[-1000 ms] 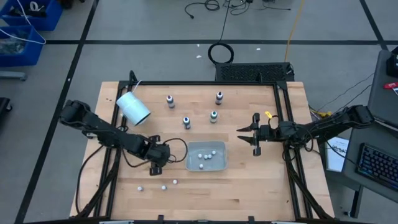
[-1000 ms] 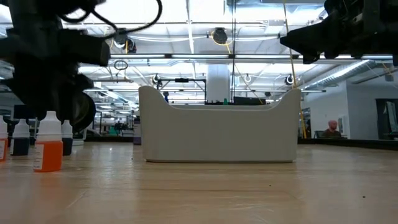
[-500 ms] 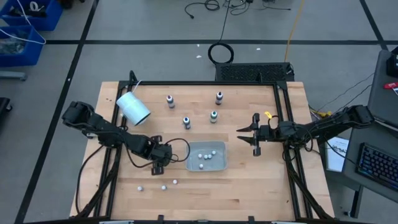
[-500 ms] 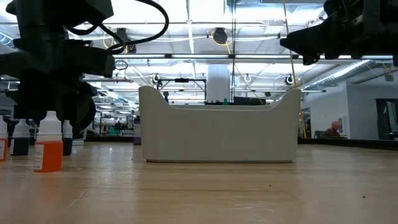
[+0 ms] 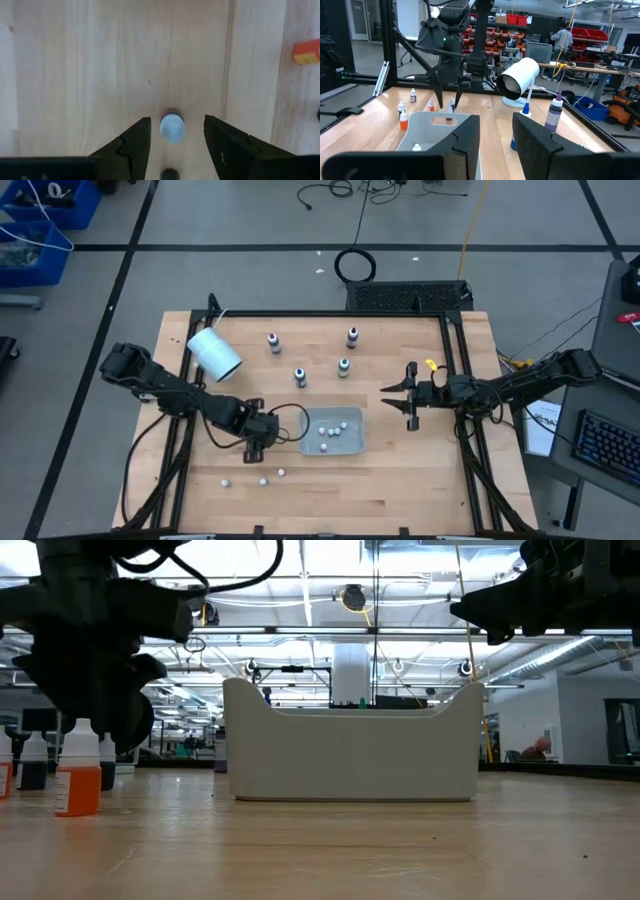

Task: Pick & Place food coloring
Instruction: Put the red food coloring bottle into the bin

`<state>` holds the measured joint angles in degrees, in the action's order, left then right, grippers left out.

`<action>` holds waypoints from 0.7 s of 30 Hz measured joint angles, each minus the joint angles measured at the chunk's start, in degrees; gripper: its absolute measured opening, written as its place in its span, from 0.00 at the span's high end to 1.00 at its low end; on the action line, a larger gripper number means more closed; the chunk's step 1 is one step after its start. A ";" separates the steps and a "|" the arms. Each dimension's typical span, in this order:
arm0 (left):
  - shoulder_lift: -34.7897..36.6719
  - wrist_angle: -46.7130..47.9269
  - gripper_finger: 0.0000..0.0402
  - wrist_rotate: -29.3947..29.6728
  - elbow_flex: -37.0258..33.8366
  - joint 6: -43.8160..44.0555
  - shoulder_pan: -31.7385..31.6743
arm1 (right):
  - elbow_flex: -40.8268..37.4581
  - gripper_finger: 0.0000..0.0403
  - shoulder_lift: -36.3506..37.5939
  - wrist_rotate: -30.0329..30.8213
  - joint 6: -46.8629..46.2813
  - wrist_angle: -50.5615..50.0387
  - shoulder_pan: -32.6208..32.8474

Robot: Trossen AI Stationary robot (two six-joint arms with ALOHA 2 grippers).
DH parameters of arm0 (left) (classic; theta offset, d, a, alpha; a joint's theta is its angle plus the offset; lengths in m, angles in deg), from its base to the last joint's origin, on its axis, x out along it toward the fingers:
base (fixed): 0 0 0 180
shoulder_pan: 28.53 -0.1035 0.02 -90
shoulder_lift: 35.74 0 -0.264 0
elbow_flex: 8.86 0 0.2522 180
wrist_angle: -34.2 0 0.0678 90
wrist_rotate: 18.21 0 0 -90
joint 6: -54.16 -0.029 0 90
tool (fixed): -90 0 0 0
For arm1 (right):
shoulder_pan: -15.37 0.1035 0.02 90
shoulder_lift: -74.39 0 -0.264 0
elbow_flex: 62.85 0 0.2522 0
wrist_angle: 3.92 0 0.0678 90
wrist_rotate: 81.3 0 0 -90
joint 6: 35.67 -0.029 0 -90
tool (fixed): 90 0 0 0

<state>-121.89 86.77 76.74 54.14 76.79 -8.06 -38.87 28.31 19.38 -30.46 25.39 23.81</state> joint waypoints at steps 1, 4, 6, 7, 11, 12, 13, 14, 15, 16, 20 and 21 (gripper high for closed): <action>0.00 0.13 0.54 0.26 0.09 0.00 -0.01 | 0.00 0.74 0.00 0.00 0.00 0.00 0.00; 0.02 1.65 0.54 0.32 0.09 0.06 -0.01 | 0.00 0.74 0.00 0.00 0.00 0.00 0.00; 0.02 1.96 0.54 0.83 0.09 0.26 -0.01 | 0.00 0.74 0.00 0.00 0.00 0.00 0.00; 0.01 1.76 0.54 1.08 0.09 0.33 0.02 | 0.00 0.74 0.00 0.00 0.00 0.00 0.00; 0.02 1.64 0.54 1.14 0.09 0.35 0.00 | 0.00 0.74 0.00 0.00 -0.01 0.00 0.00; 0.02 1.64 0.54 1.14 0.09 0.35 0.01 | 0.00 0.74 0.00 0.00 -0.01 0.00 0.00; 0.02 1.59 0.54 1.15 0.09 0.33 0.02 | 0.00 0.74 0.00 0.00 -0.02 0.00 0.00; 0.02 1.52 0.54 1.16 0.09 0.27 -0.01 | 0.00 0.74 -0.02 0.00 -0.02 0.00 0.00; 0.02 1.46 0.54 1.14 0.09 0.17 0.01 | 0.00 0.74 0.00 0.00 -0.02 0.00 0.00; 0.02 1.45 0.54 1.16 0.09 0.18 -0.01 | 0.00 0.74 0.00 0.00 -0.02 0.00 0.00; 0.02 1.31 0.54 1.15 0.09 0.33 -0.01 | 0.00 0.74 0.00 0.00 -0.05 0.00 0.00; 0.02 1.23 0.54 1.16 0.09 0.33 0.00 | 0.00 0.74 -0.01 0.00 -0.07 -0.01 0.00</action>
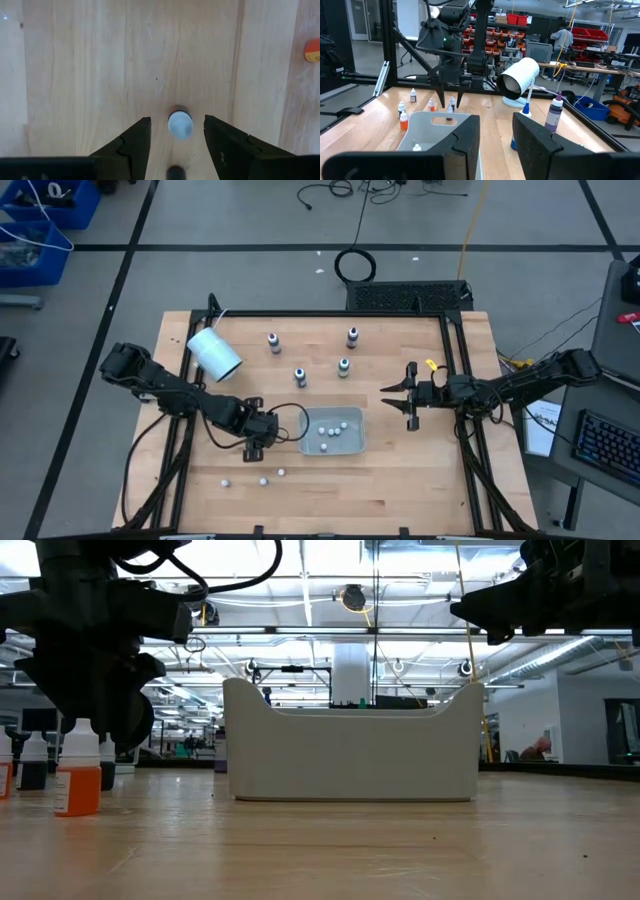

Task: Pick & Place food coloring
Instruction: Put the red food coloring bottle into the bin

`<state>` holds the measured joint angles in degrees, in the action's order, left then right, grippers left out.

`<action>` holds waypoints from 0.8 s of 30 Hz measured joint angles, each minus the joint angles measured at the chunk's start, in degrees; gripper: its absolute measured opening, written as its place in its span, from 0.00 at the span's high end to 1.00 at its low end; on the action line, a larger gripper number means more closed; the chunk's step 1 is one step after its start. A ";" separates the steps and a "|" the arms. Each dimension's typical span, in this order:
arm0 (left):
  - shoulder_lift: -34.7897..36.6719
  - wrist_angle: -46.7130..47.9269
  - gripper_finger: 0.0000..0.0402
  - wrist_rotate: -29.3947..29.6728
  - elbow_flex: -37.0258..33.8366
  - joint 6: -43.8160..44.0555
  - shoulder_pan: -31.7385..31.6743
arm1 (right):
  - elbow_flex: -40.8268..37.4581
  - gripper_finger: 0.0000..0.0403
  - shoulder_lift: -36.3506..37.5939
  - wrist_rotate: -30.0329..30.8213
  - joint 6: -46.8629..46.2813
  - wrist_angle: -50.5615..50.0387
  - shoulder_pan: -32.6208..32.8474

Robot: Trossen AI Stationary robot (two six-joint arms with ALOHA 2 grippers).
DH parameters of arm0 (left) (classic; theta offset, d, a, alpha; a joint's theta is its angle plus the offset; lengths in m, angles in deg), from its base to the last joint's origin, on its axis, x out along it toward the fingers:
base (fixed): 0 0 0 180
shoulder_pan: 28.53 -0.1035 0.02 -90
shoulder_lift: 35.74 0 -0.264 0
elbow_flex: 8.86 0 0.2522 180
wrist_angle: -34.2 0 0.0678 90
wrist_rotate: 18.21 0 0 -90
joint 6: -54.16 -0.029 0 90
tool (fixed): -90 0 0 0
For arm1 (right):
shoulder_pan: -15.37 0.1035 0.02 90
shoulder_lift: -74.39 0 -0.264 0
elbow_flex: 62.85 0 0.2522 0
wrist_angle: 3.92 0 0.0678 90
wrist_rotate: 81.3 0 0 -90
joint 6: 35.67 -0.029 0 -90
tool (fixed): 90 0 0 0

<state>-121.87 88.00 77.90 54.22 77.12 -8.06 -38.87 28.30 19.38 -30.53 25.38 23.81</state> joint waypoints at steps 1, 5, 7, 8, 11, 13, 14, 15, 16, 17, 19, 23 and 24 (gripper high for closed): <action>0.00 -0.02 0.54 0.00 0.00 0.01 0.01 | 0.00 0.74 0.00 0.00 0.00 -0.01 0.00; 0.00 -0.03 0.54 0.00 0.00 0.18 0.00 | 0.00 0.74 0.01 0.00 0.00 0.00 0.00; 0.00 -0.04 0.54 -0.02 0.00 0.26 0.00 | 0.00 0.74 0.01 0.00 0.00 -0.01 0.00; -0.02 -0.05 0.54 -0.02 0.00 0.28 0.02 | 0.00 0.74 0.01 0.00 0.00 -0.01 0.00; -0.81 -0.06 0.54 -0.01 0.00 0.27 0.00 | 0.00 0.74 0.01 0.00 0.00 -0.01 0.00; -0.93 -0.06 0.54 -0.04 -0.02 0.28 0.00 | 0.00 0.74 0.01 0.00 0.00 -0.01 0.00; -0.90 -0.18 0.54 -0.02 -0.02 0.29 0.00 | 0.00 0.74 0.01 0.00 0.00 -0.01 0.00; -0.90 -0.35 0.54 0.07 -0.02 0.31 -0.07 | 0.00 0.74 0.01 0.00 0.00 -0.01 0.00; -0.90 -0.52 0.54 0.32 -0.02 0.31 -0.17 | 0.00 0.74 0.01 0.00 0.00 -0.01 0.00; -0.90 -0.70 0.54 0.41 -0.02 0.35 -0.35 | 0.00 0.74 0.01 0.00 0.00 -0.01 0.00; -0.87 -0.85 0.54 0.46 -0.02 0.48 -0.39 | 0.00 0.74 0.01 0.00 0.00 -0.01 0.00; -0.87 -0.75 0.54 -0.02 -0.02 0.27 -0.37 | 0.00 0.74 0.00 0.00 0.00 -0.01 0.00; -0.87 -0.73 0.54 -0.06 -0.02 0.26 -0.35 | 0.00 0.74 0.01 0.00 0.00 -0.01 0.00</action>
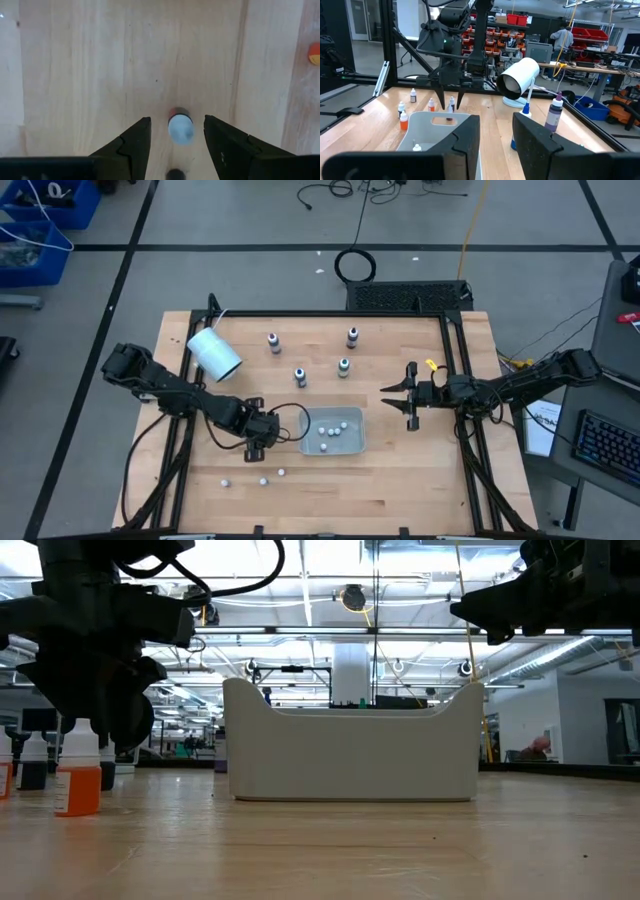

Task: Pick & Place food coloring
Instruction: Put the red food coloring bottle into the bin

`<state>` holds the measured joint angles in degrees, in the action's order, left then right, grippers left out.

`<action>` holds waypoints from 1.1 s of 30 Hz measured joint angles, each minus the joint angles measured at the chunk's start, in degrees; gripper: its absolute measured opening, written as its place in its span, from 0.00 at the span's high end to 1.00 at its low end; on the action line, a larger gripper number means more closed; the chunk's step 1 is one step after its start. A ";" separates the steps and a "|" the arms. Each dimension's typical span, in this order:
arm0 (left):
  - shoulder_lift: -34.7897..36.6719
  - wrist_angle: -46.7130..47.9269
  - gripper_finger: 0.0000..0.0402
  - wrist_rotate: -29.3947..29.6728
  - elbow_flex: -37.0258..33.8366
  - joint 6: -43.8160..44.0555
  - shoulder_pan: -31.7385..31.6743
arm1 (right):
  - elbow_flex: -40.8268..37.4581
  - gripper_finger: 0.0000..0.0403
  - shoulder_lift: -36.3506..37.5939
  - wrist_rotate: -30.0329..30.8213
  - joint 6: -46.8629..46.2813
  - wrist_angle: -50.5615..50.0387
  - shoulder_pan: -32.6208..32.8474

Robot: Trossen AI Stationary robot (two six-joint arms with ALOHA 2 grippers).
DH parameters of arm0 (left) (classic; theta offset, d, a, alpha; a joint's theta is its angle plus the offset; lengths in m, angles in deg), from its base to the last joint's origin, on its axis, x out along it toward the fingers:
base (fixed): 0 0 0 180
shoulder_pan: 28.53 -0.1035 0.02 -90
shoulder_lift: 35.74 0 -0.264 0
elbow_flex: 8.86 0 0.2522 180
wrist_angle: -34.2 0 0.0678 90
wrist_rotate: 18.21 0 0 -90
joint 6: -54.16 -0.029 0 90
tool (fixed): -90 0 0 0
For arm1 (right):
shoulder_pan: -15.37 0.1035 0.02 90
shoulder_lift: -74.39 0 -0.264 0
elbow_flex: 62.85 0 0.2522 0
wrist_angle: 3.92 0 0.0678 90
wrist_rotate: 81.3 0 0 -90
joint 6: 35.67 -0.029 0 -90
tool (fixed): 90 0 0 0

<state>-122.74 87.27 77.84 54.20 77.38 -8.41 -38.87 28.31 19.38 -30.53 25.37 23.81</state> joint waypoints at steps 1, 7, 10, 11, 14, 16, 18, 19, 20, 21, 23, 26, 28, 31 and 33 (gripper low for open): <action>0.00 0.02 0.54 0.02 0.00 0.02 -0.02 | 0.00 0.74 0.00 0.00 0.00 0.00 0.00; 0.00 0.84 0.54 -0.34 0.00 0.97 -0.02 | 0.00 0.74 0.00 0.00 0.00 0.00 0.00; 0.00 1.05 0.54 -0.47 0.00 1.07 -0.02 | 0.00 0.74 -0.01 0.00 0.00 0.00 0.00; 0.00 1.09 0.54 -0.47 0.00 1.09 -0.02 | 0.00 0.74 0.00 0.00 0.00 0.00 0.00; 0.00 1.10 0.54 -0.54 0.00 1.09 -0.02 | 0.00 0.74 0.00 0.00 0.00 0.00 0.00; 0.00 1.09 0.54 -0.68 0.00 1.11 -0.02 | 0.00 0.74 -0.01 0.00 0.00 0.00 0.00; 0.00 1.09 0.54 -0.66 0.00 1.31 -0.02 | 0.00 0.74 -0.02 0.00 0.00 0.00 0.00; 0.00 1.09 0.54 -0.66 0.00 1.31 -0.02 | 0.00 0.74 0.00 0.00 0.00 0.00 0.00; 0.00 1.09 0.54 -0.64 0.00 1.31 -0.02 | 0.00 0.74 0.00 0.00 0.00 0.00 0.00; 0.00 1.09 0.54 -0.66 0.00 1.31 -0.02 | 0.00 0.74 0.00 0.00 0.00 0.00 0.00; 0.00 1.09 0.54 -0.96 0.00 1.31 -0.02 | 0.00 0.74 0.00 0.00 0.00 0.00 0.00; 0.00 1.07 0.54 -1.22 0.00 1.31 -0.02 | 0.00 0.74 0.00 -0.01 0.00 0.00 0.00; 0.00 1.00 0.54 -1.21 0.00 1.31 -0.02 | 0.00 0.74 0.00 0.00 0.00 0.00 0.00; 0.00 1.00 0.54 -1.19 0.00 1.31 -0.02 | 0.00 0.74 0.00 0.00 0.00 0.00 0.01; 0.00 0.98 0.54 -1.11 0.00 1.29 -0.02 | 0.00 0.74 0.00 -0.02 0.00 0.00 0.00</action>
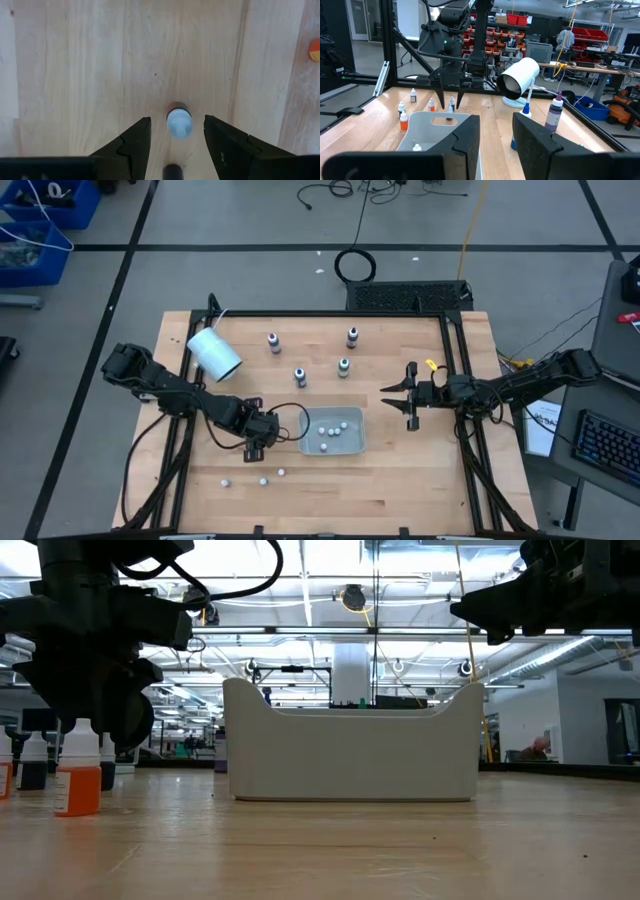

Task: Pick & Place food coloring
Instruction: Put the red food coloring bottle into the bin

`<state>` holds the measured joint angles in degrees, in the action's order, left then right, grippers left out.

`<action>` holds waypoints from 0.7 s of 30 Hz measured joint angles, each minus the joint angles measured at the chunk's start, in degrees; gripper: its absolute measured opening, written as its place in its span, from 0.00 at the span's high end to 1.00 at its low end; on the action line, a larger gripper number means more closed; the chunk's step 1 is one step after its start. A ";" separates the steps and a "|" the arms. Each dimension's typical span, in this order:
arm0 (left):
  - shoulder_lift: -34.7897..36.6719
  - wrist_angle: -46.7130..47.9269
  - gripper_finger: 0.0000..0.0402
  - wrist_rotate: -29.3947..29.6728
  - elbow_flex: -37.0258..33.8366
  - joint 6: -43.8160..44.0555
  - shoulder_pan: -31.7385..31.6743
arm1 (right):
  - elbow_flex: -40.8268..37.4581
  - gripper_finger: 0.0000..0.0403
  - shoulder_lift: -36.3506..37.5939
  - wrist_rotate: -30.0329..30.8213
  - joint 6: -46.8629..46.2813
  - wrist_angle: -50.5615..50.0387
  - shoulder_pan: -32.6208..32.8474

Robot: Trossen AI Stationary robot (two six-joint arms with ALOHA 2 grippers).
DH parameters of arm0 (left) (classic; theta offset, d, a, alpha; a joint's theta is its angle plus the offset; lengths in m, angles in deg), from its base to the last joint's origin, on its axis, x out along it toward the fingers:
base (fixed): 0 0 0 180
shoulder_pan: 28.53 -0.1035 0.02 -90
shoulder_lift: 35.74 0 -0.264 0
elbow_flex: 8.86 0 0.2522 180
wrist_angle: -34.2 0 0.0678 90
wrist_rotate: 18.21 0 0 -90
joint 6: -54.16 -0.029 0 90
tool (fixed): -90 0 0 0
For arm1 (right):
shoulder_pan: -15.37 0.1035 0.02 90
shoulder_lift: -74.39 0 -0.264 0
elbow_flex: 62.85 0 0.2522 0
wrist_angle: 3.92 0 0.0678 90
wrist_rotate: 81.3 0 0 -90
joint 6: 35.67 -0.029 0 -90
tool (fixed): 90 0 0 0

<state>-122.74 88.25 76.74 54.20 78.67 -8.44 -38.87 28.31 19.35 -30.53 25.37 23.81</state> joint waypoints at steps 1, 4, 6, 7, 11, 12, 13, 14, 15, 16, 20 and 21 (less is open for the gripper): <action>0.00 0.00 0.54 0.03 0.00 0.00 0.00 | 0.00 0.74 0.00 0.00 0.00 0.00 0.00; 0.00 0.00 0.54 0.03 -0.01 0.00 0.00 | 0.00 0.74 -0.02 0.00 -0.56 0.00 0.00; 0.00 0.00 0.54 0.03 -0.02 0.00 0.00 | 0.00 0.74 0.00 0.00 -0.82 0.00 0.00; 0.00 0.00 0.54 0.05 -0.02 0.00 0.00 | 0.00 0.74 0.00 0.00 -0.96 0.00 0.00; 0.00 0.00 0.54 -0.04 -0.02 0.07 0.00 | 0.00 0.74 0.00 0.00 -1.03 0.00 0.00; 0.00 -0.02 0.54 -0.27 -0.02 0.07 0.00 | 0.02 0.74 -0.02 0.00 -1.02 0.00 0.00; 0.00 -0.02 0.55 -0.42 -0.02 0.07 0.00 | 0.00 0.74 0.00 0.00 -1.01 0.00 0.00; 0.00 -0.02 0.57 -0.44 -0.02 0.07 0.00 | 0.00 0.74 -0.02 0.00 -1.01 0.00 0.02; 0.00 -0.02 0.59 -0.45 -0.02 0.07 0.00 | 0.00 0.74 0.00 0.00 -1.01 0.00 0.00; 0.00 -0.05 0.61 -0.45 -0.02 0.09 0.00 | 0.01 0.74 -0.02 0.00 -1.01 0.00 0.01; 0.00 -0.53 0.71 -0.45 -0.04 0.11 0.00 | 0.01 0.74 0.00 0.00 -1.01 0.00 0.00; 0.00 -0.60 0.73 -0.45 -0.04 0.10 0.00 | 0.00 0.74 0.00 0.00 -1.03 0.00 0.00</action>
<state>-122.74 87.66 76.29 54.16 78.77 -8.44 -38.87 28.30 19.35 -31.55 25.37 23.81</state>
